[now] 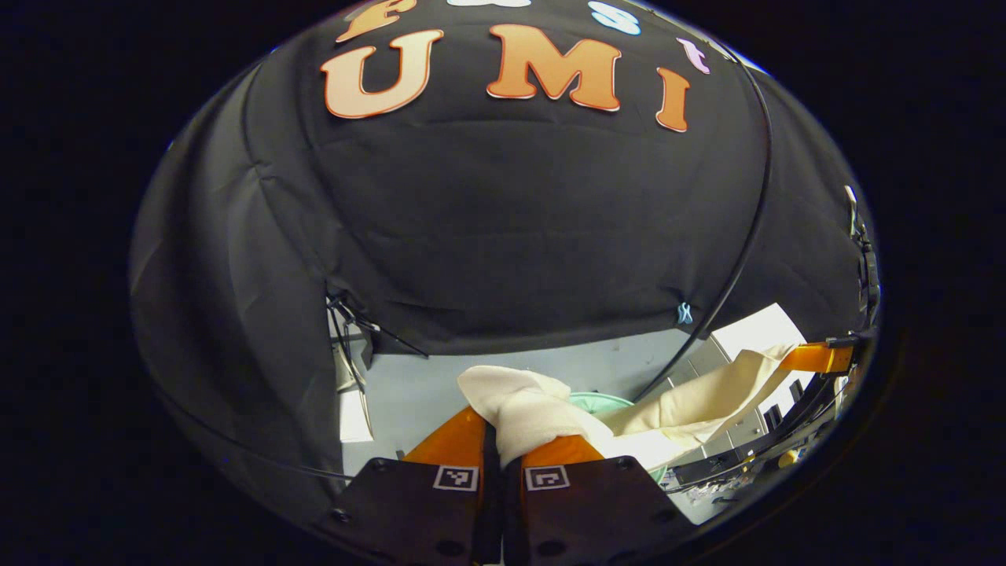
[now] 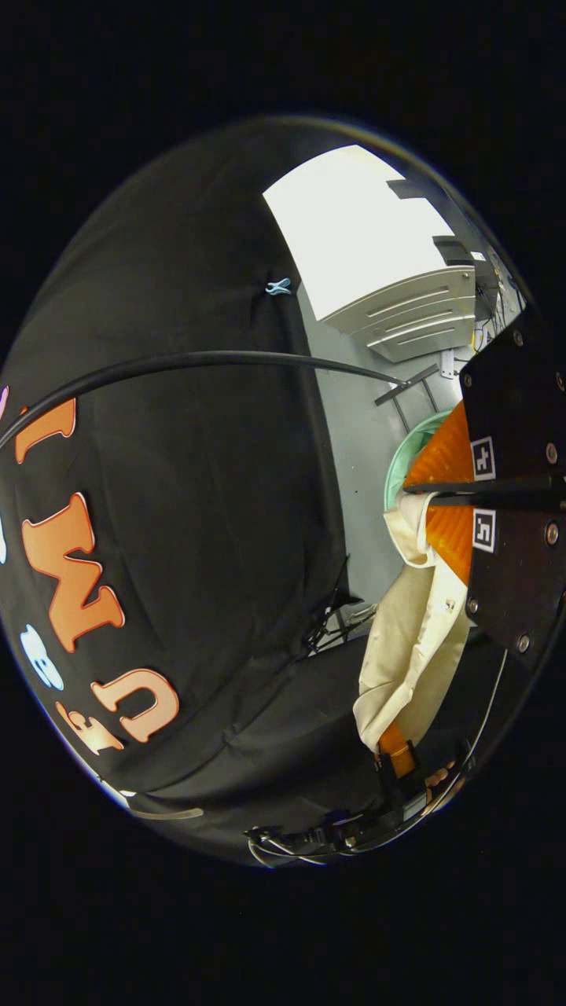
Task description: Grasp the clothes on the hanger with both hands and then place them into the laundry hamper below.
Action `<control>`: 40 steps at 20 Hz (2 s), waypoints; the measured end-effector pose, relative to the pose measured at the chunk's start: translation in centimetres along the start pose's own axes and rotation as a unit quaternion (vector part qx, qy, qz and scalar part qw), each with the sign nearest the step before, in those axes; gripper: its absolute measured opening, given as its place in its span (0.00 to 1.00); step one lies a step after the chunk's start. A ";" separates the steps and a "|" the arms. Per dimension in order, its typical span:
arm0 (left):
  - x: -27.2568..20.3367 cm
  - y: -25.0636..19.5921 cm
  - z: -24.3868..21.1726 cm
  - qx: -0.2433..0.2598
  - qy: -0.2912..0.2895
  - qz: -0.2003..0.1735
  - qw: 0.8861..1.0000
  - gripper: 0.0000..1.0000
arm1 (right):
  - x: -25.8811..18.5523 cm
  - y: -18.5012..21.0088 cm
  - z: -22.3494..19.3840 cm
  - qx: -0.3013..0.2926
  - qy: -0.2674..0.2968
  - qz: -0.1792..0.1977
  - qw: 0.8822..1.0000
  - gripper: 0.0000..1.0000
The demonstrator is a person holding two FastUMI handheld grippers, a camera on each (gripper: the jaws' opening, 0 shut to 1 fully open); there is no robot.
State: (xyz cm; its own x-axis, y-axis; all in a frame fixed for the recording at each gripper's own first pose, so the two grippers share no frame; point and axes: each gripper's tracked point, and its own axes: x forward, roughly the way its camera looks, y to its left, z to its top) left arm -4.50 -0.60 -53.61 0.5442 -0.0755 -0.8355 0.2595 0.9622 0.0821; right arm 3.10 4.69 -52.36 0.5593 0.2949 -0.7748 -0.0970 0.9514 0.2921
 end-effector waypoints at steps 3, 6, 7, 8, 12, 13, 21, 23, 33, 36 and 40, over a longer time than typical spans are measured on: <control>0.8 -1.9 -2.0 -0.006 0.027 -0.013 1.000 0.08 | 1.2 0.2 -2.4 -0.008 0.020 -0.008 1.000 0.00; 1.6 -3.4 -3.9 -0.007 0.052 -0.022 0.998 0.08 | 2.2 0.3 -3.8 -0.022 0.035 -0.021 0.999 0.00; 1.8 -3.8 -4.2 -0.005 0.059 -0.023 0.998 0.08 | 2.5 0.2 -4.4 -0.030 0.038 -0.027 0.998 0.00; 1.8 -4.3 -4.5 -0.003 0.066 -0.023 0.998 0.08 | 2.8 0.2 -4.8 -0.035 0.042 -0.032 0.998 0.00; 2.0 -5.1 -6.1 0.005 0.086 -0.021 0.996 0.10 | 3.1 0.6 -5.7 -0.034 0.047 -0.032 0.998 0.05; 2.1 -5.2 -6.3 0.007 0.091 -0.018 0.996 0.11 | 3.1 0.8 -5.5 -0.032 0.042 -0.029 0.998 0.05; 1.0 -7.3 -7.2 0.007 0.115 -0.011 0.993 0.37 | 0.7 -1.6 -4.2 -0.032 0.032 -0.034 0.998 0.11; 0.4 -7.6 -5.9 0.005 0.104 -0.004 0.995 0.36 | -0.2 -2.4 -3.7 -0.034 0.030 -0.036 0.998 0.14; -6.1 -8.8 1.2 -0.031 -0.003 0.032 0.999 0.96 | -8.0 -4.1 5.1 -0.055 -0.055 -0.040 0.996 0.56; -9.1 -8.2 4.6 -0.041 -0.052 0.054 0.996 0.96 | -10.8 -3.8 8.8 -0.090 -0.097 -0.040 0.990 0.81; -13.6 -7.8 9.0 -0.044 -0.120 0.078 0.989 0.96 | -15.1 -2.2 12.8 -0.133 -0.140 -0.026 0.981 0.92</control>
State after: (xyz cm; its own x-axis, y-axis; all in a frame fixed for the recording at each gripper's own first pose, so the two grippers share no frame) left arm -6.68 -9.42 -38.01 0.7483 0.0268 -0.6628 0.0922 0.9853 0.1438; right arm 5.36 -2.95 -34.12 0.7697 0.2450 -0.5895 -0.2531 0.9649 0.0705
